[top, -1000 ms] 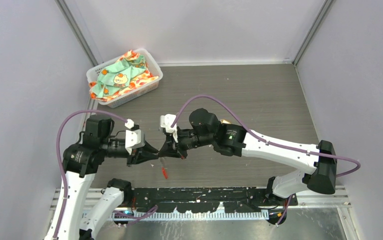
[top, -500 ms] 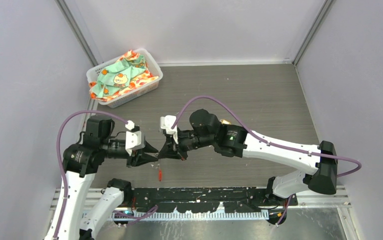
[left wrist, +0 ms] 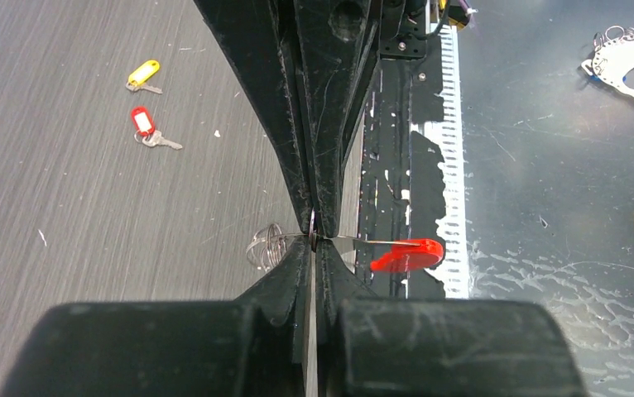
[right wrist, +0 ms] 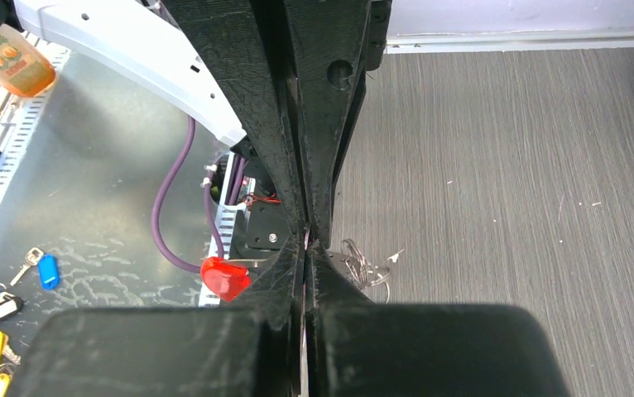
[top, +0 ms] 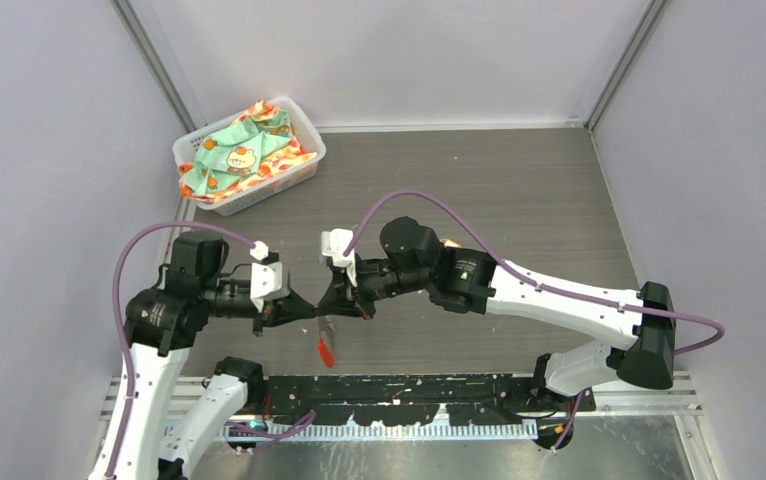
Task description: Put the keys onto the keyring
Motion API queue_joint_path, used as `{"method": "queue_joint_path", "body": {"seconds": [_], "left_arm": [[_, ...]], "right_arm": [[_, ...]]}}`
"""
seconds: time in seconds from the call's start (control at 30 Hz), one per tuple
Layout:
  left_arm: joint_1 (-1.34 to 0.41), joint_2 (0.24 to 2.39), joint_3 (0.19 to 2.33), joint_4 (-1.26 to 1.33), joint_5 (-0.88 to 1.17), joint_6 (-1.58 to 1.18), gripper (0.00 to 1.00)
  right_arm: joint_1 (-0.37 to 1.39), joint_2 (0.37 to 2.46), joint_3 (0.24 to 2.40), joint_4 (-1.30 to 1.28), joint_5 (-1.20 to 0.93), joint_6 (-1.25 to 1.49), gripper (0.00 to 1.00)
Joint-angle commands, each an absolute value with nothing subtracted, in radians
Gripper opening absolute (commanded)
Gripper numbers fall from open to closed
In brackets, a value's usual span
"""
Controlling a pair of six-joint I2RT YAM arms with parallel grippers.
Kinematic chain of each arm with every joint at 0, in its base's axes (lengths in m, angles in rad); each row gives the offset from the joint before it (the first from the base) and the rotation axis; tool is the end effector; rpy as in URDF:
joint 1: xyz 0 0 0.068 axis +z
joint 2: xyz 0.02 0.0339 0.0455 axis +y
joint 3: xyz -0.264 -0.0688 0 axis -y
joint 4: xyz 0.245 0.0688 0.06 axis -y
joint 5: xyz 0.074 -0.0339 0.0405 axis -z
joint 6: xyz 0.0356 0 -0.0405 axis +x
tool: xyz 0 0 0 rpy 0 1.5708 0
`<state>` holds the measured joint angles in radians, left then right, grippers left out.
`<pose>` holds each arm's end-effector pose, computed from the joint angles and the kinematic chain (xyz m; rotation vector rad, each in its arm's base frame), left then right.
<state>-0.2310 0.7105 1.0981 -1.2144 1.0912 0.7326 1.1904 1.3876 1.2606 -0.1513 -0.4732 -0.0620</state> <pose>0.0758 -0.0503 0.3673 1.3433 1.5491 -0.9801 0.1053 0.3070 0.3725 -1.4436 1.3850 1.1949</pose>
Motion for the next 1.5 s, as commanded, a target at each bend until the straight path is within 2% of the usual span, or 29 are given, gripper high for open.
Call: {"method": "queue_joint_path", "body": {"seconds": [0.0, 0.07, 0.23, 0.53, 0.7, 0.97, 1.27, 1.47], "left_arm": [[-0.233, 0.698, 1.133, -1.164, 1.089, 0.712, 0.00], [-0.233, 0.691, 1.134, -1.170, 1.082, 0.727, 0.00], [-0.233, 0.678, 1.125, -1.174, 1.083, 0.741, 0.00], [-0.233, 0.652, 1.126, -1.177, 1.141, 0.799, 0.00], [-0.233, 0.586, 1.106, -1.138, 1.212, 0.921, 0.00], [-0.233, 0.537, 1.063, -0.922, 1.339, 0.788, 0.00], [-0.233, 0.498, 0.960, -0.443, 1.376, 0.325, 0.00], [-0.234, 0.539, 0.962, -0.357, 1.398, 0.178, 0.00]], "right_arm": [[1.199, 1.356, 1.323, -0.106, -0.495, -0.054, 0.03], [1.199, 1.353, 1.326, -0.121, -0.500, -0.056, 0.11], [1.199, 1.326, 1.327, -0.143, -0.522, -0.059, 0.40], [1.198, 1.251, 1.341, -0.241, -0.472, -0.112, 0.53], [1.194, 1.167, 1.294, -0.223, -0.432, -0.109, 0.51], [1.195, 1.138, 1.253, -0.149, -0.486, -0.034, 0.42], [1.196, 1.134, 1.248, -0.128, -0.541, -0.015, 0.41], [1.196, 1.108, 1.223, -0.086, -0.537, -0.002, 0.37]]}}
